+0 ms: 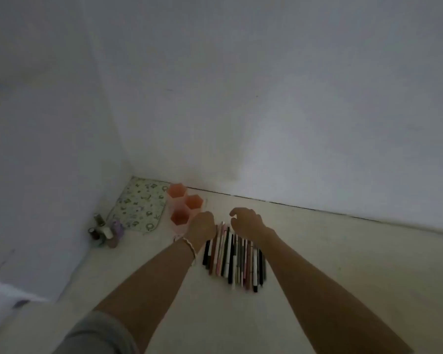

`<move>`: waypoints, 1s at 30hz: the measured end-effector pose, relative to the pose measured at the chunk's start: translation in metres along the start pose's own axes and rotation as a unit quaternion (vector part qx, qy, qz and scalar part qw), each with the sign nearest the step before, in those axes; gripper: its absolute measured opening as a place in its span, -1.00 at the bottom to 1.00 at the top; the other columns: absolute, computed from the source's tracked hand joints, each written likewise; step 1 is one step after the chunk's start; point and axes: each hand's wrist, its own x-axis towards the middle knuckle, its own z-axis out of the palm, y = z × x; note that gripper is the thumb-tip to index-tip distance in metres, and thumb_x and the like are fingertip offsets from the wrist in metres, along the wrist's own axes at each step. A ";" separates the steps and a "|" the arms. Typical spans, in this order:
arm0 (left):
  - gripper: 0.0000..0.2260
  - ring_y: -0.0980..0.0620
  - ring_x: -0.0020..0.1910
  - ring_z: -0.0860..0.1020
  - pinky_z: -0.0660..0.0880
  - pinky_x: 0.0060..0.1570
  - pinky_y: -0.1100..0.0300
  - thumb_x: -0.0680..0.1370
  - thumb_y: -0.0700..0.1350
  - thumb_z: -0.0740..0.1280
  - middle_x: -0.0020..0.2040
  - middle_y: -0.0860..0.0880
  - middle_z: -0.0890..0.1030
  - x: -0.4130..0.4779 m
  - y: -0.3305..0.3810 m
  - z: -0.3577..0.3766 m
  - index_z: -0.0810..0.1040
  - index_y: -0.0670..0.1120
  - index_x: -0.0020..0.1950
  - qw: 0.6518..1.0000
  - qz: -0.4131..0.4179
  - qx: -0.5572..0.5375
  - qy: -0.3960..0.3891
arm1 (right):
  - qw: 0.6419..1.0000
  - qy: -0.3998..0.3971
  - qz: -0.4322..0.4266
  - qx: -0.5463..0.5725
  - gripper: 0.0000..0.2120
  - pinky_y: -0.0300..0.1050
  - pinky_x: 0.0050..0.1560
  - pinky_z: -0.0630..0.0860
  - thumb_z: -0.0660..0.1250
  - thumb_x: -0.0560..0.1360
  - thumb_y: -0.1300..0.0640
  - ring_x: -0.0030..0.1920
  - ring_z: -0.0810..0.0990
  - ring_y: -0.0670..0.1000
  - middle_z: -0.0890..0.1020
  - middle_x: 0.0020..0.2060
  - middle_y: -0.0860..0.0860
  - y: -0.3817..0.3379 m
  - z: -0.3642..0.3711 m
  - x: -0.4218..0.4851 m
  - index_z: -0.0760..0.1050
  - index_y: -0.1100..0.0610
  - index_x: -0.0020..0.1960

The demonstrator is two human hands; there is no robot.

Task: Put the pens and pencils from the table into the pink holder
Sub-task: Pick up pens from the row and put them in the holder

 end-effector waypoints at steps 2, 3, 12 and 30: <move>-0.80 -0.09 0.10 0.59 0.47 -0.01 0.18 0.62 -0.25 0.14 0.13 -0.15 0.60 0.007 -0.006 0.014 0.51 -0.24 0.14 1.000 -0.012 -0.010 -0.015 | 1.000 0.003 0.005 0.015 -0.64 -0.04 0.31 0.29 0.14 0.57 0.16 0.32 0.42 0.10 0.50 0.31 0.05 0.000 0.004 0.013 0.44 0.08 0.35; -0.79 -0.10 0.13 0.57 0.47 0.04 0.16 0.63 -0.23 0.12 0.15 -0.15 0.59 0.011 -0.009 0.024 0.50 -0.23 0.16 0.999 -0.023 -0.018 -0.019 | 1.000 0.002 0.006 0.019 -0.64 -0.04 0.31 0.28 0.15 0.57 0.16 0.32 0.42 0.10 0.50 0.32 0.05 -0.001 0.007 0.018 0.43 0.08 0.36; -0.81 -0.05 0.17 0.55 0.49 0.08 0.13 0.61 -0.20 0.21 0.20 -0.09 0.54 0.030 -0.006 0.064 0.42 -0.14 0.21 0.991 -0.122 -0.046 0.011 | 0.998 0.019 -0.020 0.065 -0.68 -0.01 0.29 0.39 0.15 0.58 0.23 0.26 0.47 0.13 0.54 0.24 0.14 0.007 0.026 0.049 0.50 0.18 0.29; -0.25 0.07 -0.25 0.59 0.54 -0.27 0.36 0.52 -0.23 0.39 -0.16 0.01 0.55 0.035 -0.034 -0.077 0.07 0.11 0.57 0.889 0.041 -0.389 0.238 | 0.993 -0.015 0.012 -0.120 -0.76 -0.06 0.01 0.43 0.24 0.55 -0.02 0.06 0.52 0.10 0.59 -0.03 0.08 -0.030 0.087 0.056 0.53 0.15 -0.03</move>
